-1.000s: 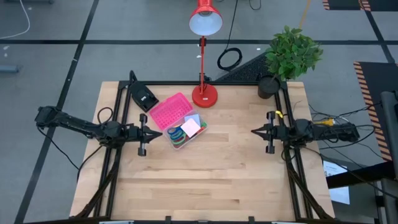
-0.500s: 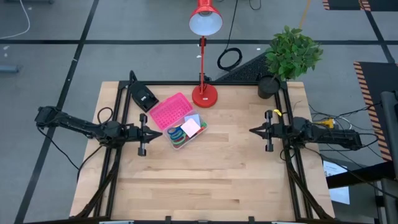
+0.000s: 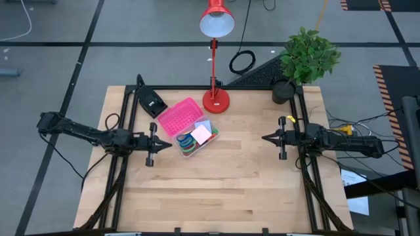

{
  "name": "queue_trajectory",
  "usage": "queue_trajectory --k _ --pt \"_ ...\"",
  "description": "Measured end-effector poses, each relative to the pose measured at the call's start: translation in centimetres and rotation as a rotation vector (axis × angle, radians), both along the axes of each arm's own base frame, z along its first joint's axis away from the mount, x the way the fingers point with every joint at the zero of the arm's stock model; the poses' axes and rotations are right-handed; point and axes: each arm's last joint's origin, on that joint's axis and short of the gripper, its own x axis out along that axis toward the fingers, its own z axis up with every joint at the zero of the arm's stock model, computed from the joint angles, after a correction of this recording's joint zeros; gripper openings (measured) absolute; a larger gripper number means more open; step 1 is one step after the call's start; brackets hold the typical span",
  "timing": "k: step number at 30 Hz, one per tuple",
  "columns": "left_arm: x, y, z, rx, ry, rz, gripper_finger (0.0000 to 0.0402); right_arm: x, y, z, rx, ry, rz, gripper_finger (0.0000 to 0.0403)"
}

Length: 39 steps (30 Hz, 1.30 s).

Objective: Pack school essentials
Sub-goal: Return to Home Position

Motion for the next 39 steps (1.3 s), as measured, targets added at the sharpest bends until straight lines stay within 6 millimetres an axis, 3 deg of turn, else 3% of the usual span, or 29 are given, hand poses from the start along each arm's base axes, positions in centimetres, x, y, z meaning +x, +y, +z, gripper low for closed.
queue_trajectory --k 6,10,14,20,39 --pt "0.0 0.0 -0.2 0.009 0.024 -0.001 0.0003 0.0 0.0 0.1 0.041 -0.015 -0.005 0.0000" --pt "-0.1 0.0 -0.2 0.022 0.020 -0.025 0.0003 -0.1 -0.2 1.4 0.399 -0.159 -0.042 0.0000" --pt "-0.3 0.0 -0.5 0.010 0.058 -0.064 0.0002 -0.1 -0.2 1.8 0.548 -0.216 -0.034 0.0000" --pt "-0.8 0.4 -0.8 -0.018 0.103 -0.055 0.0002 -0.1 -0.2 1.9 0.566 -0.219 -0.032 0.0000" --pt "-3.4 1.2 -0.2 -0.017 0.011 -0.055 0.0001 -0.1 -0.2 1.9 0.566 -0.220 -0.032 0.0000"
